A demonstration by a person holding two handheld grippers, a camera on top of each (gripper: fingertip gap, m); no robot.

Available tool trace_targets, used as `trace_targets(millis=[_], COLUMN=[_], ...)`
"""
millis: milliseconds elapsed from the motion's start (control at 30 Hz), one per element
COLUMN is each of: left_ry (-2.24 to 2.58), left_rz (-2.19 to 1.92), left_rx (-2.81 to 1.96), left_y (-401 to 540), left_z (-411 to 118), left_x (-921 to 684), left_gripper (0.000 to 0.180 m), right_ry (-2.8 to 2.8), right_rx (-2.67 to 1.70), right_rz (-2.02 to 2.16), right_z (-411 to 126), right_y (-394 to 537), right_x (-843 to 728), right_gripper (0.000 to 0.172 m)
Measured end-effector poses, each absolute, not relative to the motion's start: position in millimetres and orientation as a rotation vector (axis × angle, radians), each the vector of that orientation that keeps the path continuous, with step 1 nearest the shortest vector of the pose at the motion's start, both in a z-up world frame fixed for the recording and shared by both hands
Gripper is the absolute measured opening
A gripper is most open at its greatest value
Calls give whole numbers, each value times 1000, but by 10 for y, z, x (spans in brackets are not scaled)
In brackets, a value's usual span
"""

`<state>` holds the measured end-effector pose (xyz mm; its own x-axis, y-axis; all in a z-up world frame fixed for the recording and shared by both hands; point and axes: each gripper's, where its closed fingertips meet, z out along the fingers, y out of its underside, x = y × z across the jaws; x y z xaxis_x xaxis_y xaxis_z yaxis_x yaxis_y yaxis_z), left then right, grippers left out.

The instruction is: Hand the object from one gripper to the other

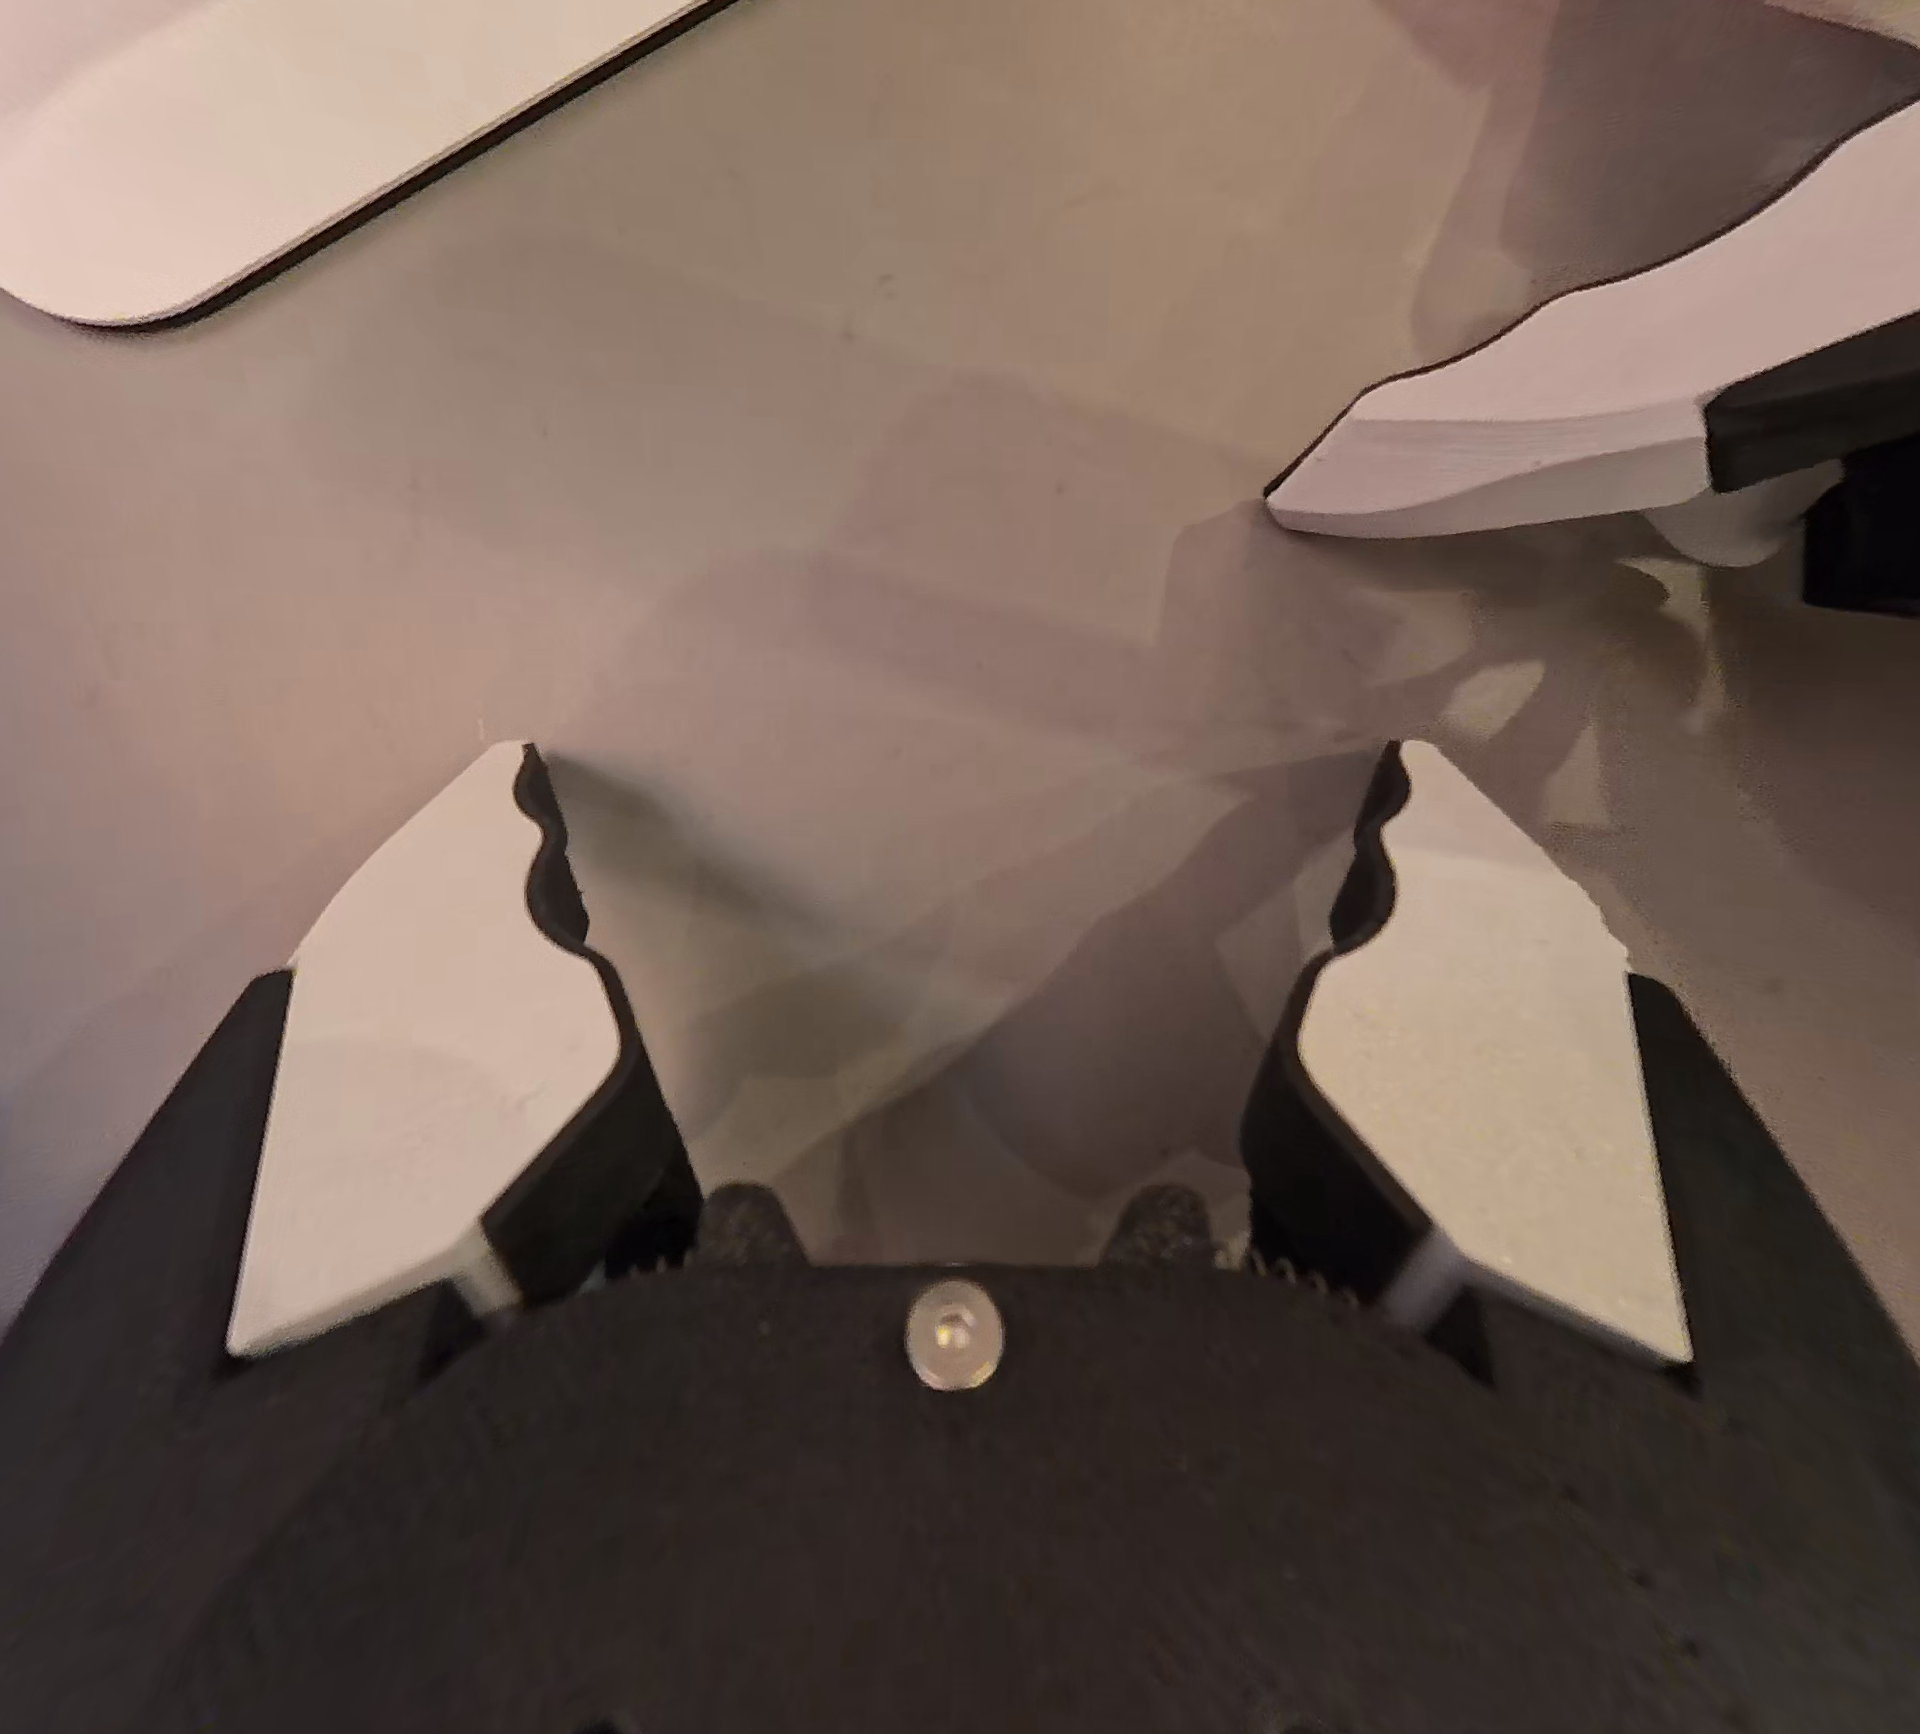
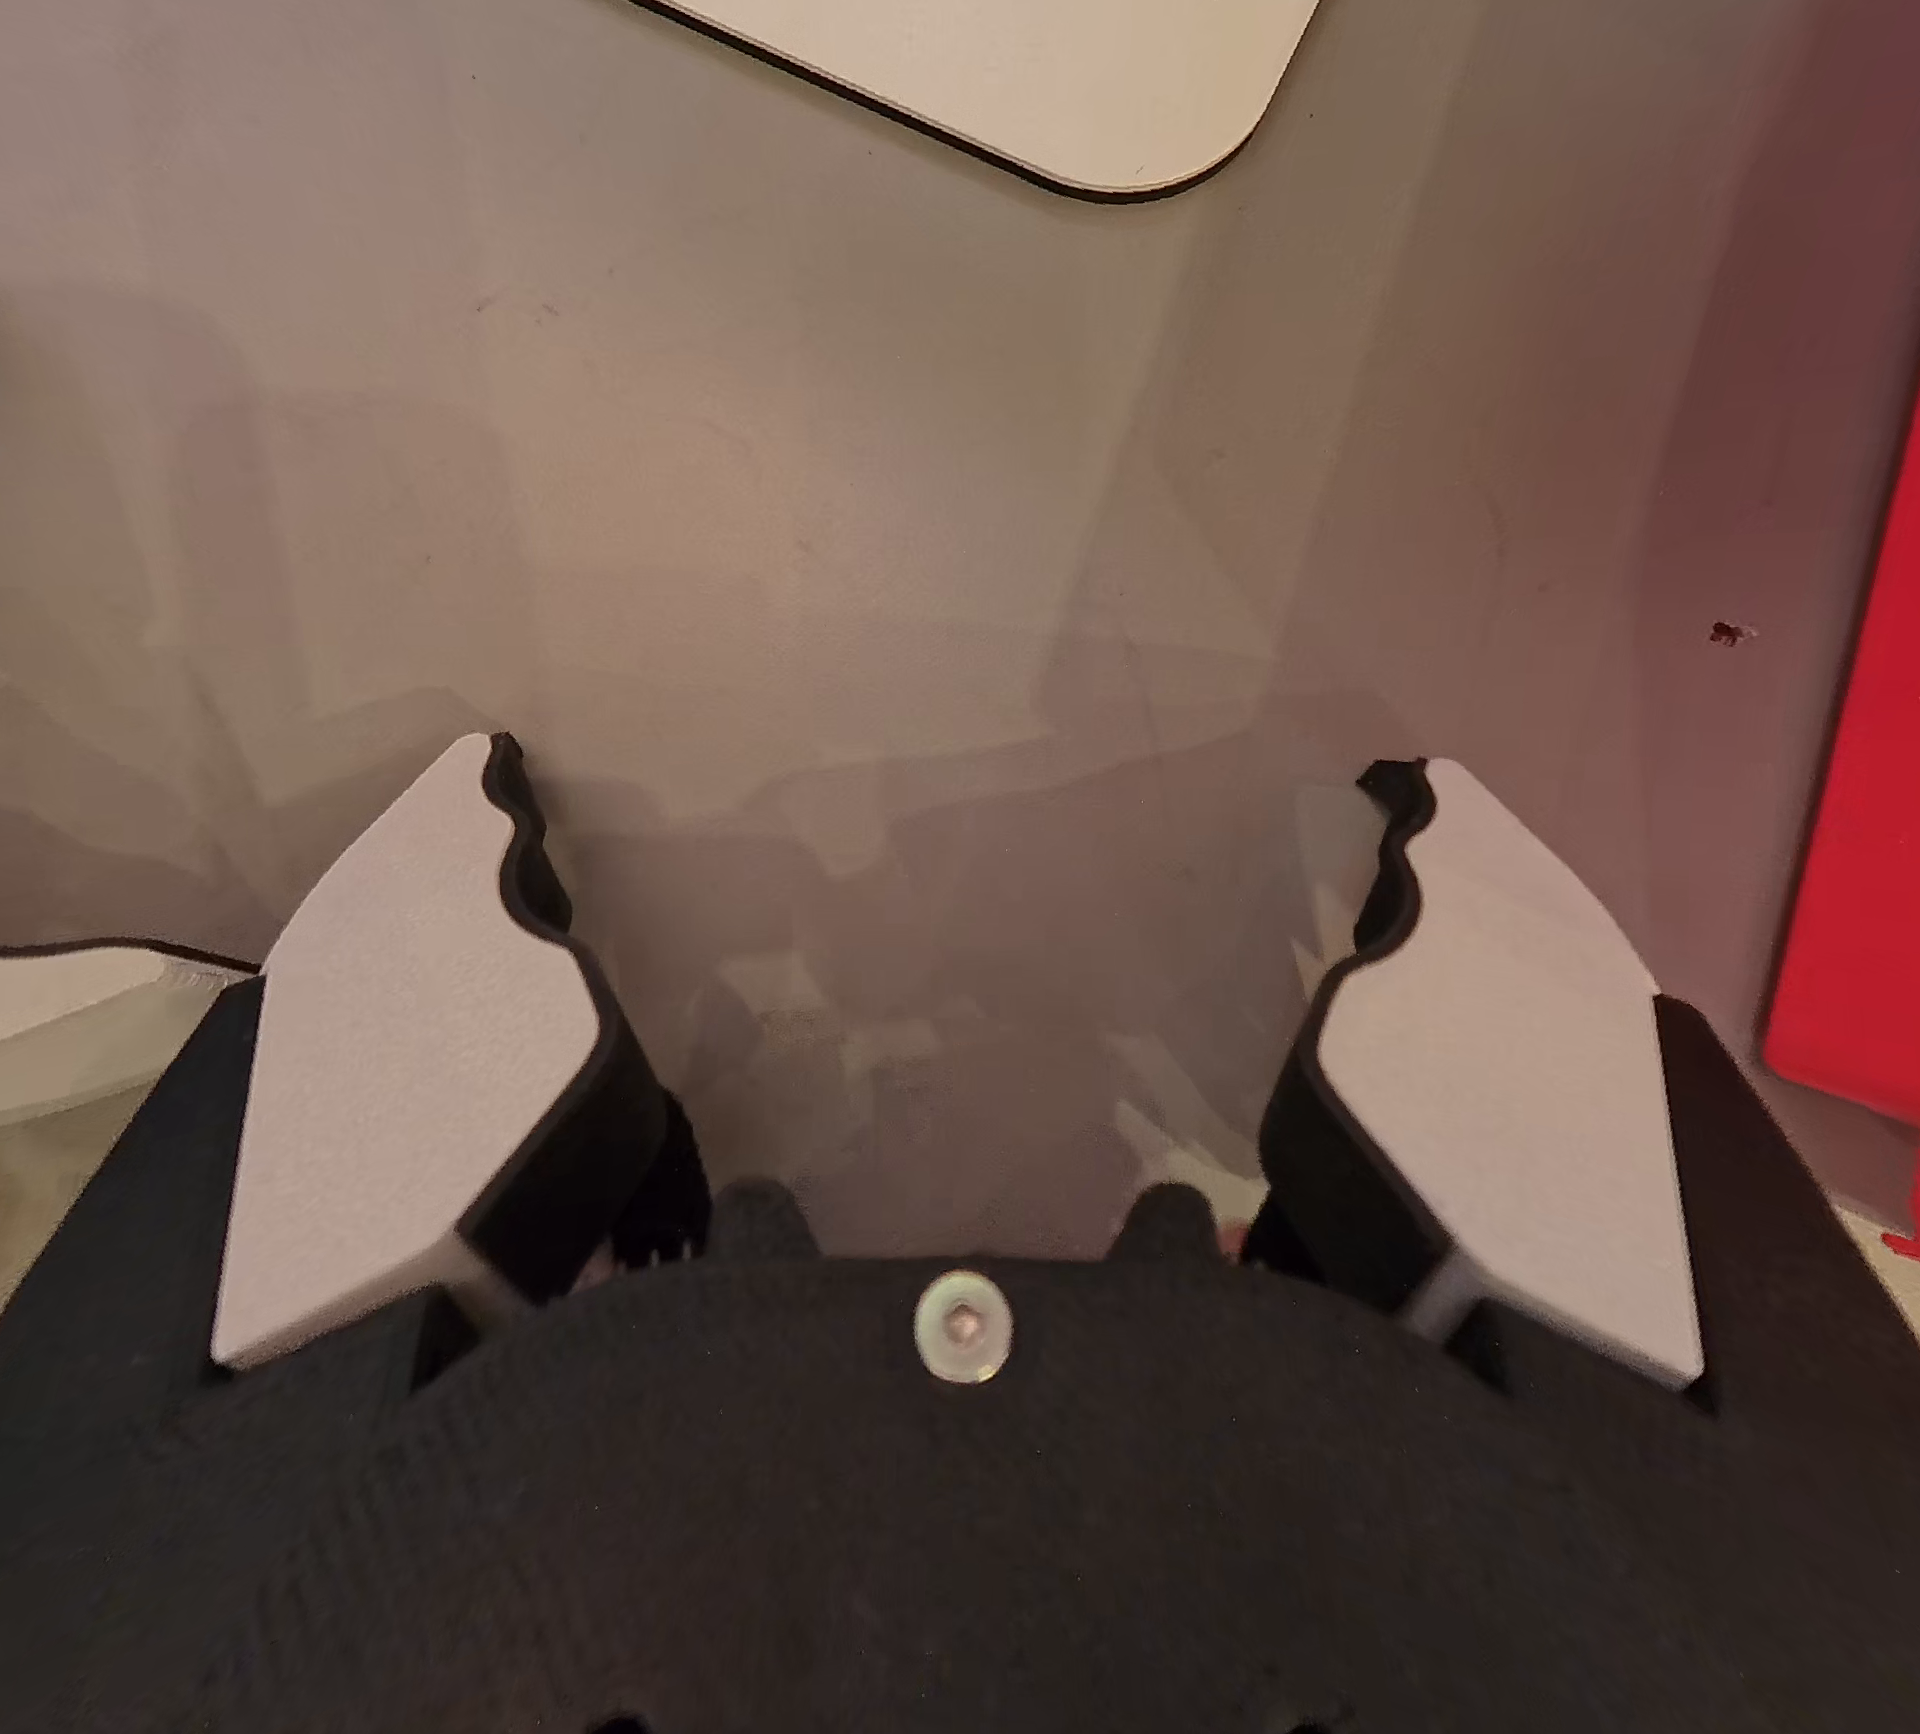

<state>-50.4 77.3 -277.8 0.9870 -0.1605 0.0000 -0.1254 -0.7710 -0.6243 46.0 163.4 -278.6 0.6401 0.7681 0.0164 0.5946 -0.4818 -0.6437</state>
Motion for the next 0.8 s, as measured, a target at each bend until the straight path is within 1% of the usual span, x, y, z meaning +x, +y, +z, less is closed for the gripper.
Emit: trace_targets(millis=[167,367,800], left_ry=[161,101,209], left_rz=[-58,-42,-74], left_rx=[-2474,-2471,-2472], left_y=[827,856,979], left_z=[-2794,-2792,-2794], left_x=[-484,-479,-465], left_gripper=[147,146,147], right_ry=[-1064,-1080,-1131], right_rx=[-2238,-2239,-2222], right_rz=[368,370,385], right_z=[-2786,-2788,-2790], right_y=[1646,1667,1650], right_x=[446,417,357], right_gripper=[145,145,145])
